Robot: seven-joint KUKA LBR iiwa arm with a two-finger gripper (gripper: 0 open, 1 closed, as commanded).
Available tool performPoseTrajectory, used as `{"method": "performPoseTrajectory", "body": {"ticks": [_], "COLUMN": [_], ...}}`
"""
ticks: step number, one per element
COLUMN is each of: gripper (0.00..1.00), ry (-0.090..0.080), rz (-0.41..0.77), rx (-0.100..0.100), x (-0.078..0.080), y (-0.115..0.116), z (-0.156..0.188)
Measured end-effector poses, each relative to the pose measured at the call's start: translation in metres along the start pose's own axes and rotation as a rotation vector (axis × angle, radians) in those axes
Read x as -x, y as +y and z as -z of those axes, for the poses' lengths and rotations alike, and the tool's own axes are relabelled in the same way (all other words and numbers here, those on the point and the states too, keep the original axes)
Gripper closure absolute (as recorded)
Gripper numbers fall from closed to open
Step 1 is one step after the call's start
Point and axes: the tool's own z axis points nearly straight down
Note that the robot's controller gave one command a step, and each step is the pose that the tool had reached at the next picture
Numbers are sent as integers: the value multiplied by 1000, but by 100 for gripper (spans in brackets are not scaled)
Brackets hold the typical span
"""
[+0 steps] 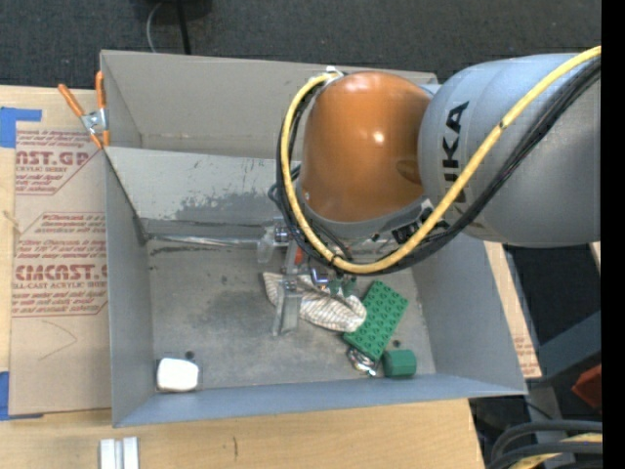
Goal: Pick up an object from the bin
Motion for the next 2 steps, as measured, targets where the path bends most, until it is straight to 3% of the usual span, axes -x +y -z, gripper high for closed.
{"method": "performPoseTrajectory", "body": {"ticks": [2], "gripper": [0], "ry": [-11], "rz": [-46], "rx": [5], "x": [4], "y": [-14], "z": [-7]}}
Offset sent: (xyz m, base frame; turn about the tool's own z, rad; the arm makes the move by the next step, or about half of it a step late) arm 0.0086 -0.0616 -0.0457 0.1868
